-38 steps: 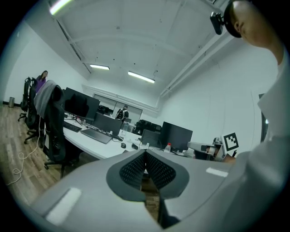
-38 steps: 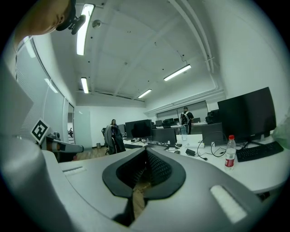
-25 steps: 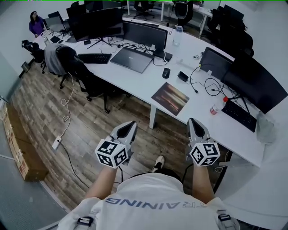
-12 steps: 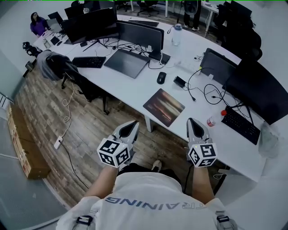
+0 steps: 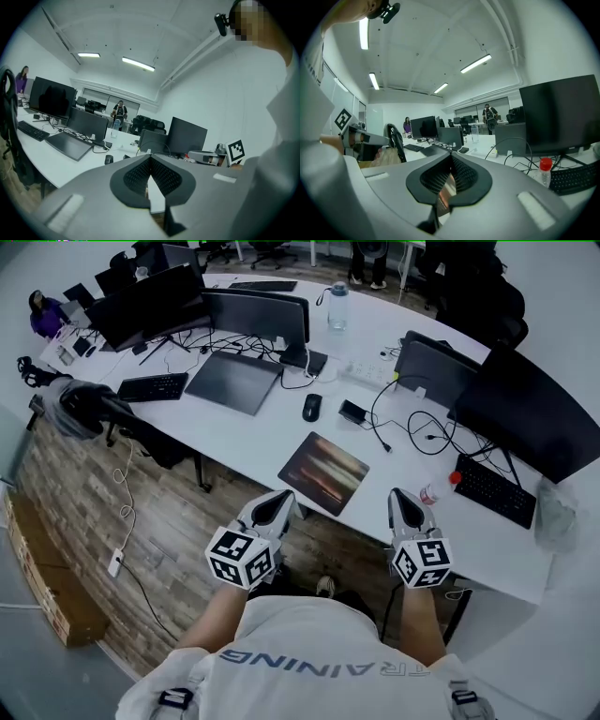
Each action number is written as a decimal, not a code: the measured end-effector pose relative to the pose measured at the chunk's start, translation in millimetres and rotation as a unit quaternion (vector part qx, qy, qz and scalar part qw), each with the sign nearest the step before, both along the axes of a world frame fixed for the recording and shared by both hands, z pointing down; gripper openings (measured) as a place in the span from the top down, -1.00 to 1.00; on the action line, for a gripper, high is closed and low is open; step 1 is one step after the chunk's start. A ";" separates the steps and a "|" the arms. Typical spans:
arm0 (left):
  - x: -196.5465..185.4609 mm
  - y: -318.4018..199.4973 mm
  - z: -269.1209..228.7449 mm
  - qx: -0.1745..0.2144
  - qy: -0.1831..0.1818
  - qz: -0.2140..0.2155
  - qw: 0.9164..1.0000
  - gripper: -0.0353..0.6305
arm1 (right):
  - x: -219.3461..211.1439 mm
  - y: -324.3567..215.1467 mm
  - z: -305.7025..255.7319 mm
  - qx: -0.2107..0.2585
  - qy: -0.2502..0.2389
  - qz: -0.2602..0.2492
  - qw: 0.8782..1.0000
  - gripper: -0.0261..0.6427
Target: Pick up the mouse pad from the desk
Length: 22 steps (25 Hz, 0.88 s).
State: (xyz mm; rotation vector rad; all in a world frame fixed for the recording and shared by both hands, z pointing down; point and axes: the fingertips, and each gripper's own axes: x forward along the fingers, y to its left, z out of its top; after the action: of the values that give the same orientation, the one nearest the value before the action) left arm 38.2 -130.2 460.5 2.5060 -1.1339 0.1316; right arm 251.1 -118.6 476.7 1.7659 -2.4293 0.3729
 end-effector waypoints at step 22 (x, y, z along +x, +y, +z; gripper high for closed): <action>-82.3 -122.2 17.2 -0.015 0.007 0.060 0.998 0.89 | -85.2 -77.8 7.6 -0.036 0.005 0.052 0.998 0.88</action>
State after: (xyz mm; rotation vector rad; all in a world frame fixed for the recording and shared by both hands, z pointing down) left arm -44.1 -252.3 477.7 2.5433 -0.9696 0.1608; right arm 165.9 -196.4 484.2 1.8644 -2.2913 0.4553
